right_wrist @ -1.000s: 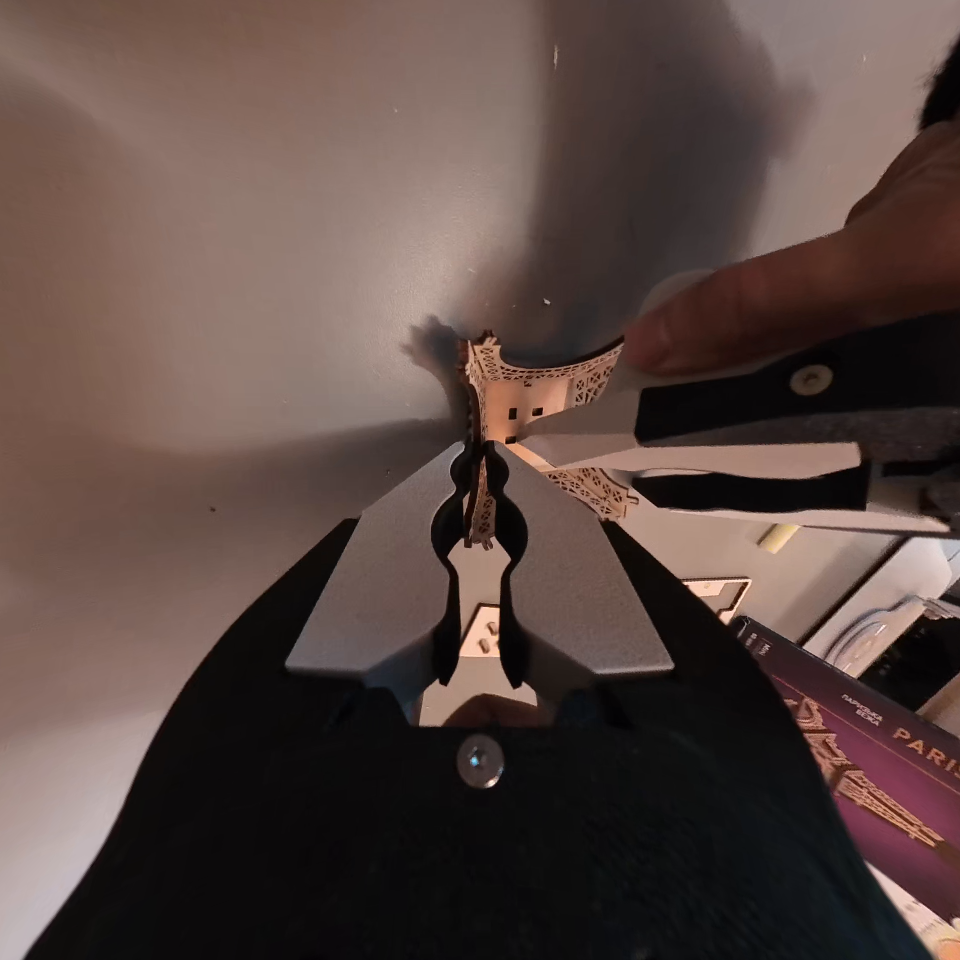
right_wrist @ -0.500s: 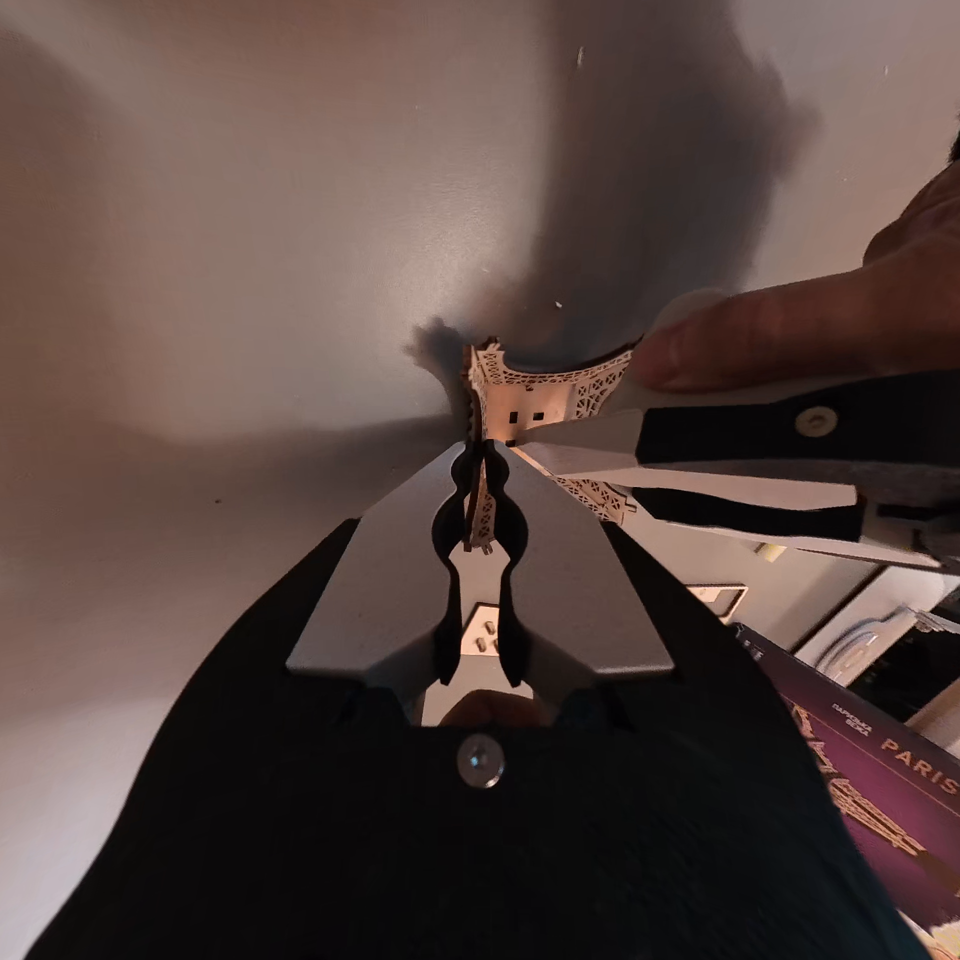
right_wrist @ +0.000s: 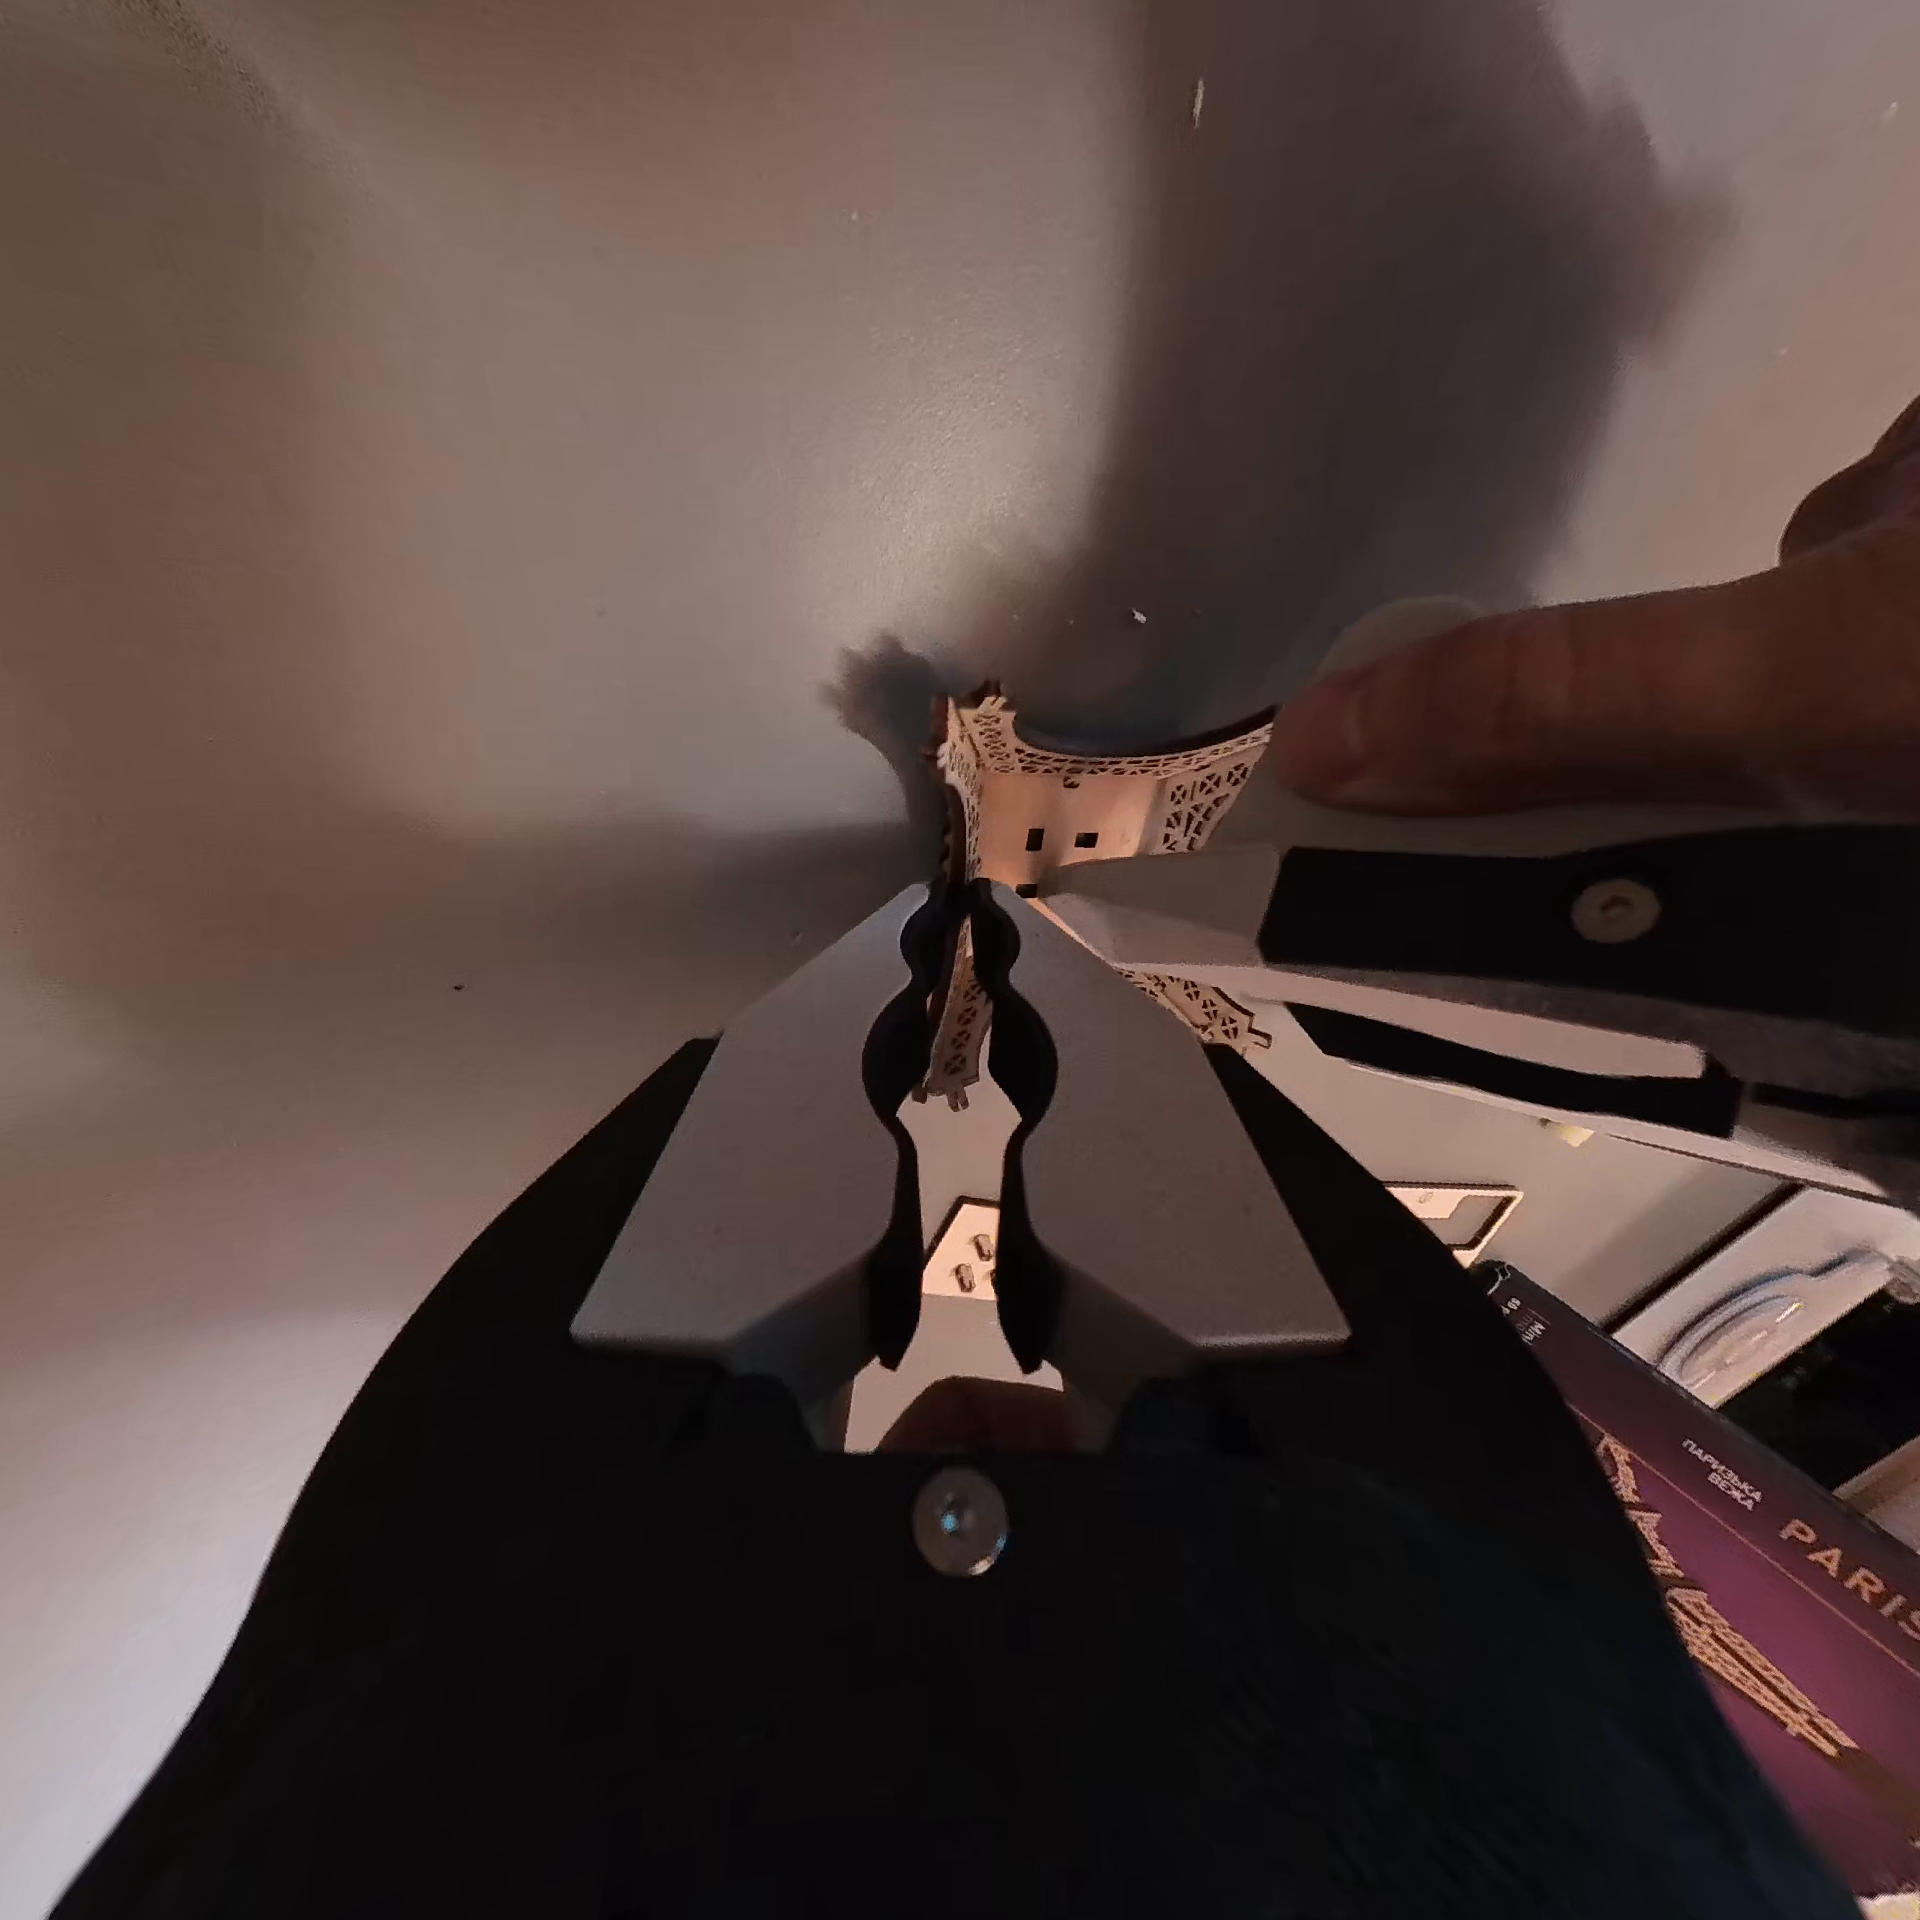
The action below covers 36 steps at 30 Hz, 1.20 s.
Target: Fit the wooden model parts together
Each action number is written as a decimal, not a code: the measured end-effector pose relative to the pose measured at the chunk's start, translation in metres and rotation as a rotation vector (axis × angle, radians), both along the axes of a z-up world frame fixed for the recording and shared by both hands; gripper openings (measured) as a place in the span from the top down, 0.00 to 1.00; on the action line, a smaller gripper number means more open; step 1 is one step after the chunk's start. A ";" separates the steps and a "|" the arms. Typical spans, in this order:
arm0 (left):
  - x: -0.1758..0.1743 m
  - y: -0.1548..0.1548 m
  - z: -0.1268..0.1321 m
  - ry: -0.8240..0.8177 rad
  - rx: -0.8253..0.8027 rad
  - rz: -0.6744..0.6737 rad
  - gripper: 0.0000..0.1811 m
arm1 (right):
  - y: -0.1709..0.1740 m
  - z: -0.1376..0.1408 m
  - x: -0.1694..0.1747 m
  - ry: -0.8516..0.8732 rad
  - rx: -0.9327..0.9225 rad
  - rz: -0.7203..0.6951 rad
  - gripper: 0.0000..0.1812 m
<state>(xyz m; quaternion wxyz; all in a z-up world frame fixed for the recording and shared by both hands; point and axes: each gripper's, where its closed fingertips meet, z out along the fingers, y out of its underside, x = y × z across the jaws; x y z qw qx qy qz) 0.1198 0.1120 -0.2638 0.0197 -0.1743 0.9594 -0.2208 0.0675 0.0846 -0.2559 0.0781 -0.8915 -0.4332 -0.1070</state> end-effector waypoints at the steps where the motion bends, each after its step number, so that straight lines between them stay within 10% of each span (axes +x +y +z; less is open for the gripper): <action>1: 0.000 0.000 0.000 0.000 0.000 -0.001 0.59 | 0.000 0.000 0.000 -0.002 -0.006 0.005 0.99; 36: 0.001 -0.001 0.000 0.002 0.000 0.005 0.59 | 0.006 0.002 -0.001 -0.023 0.117 -0.007 1.00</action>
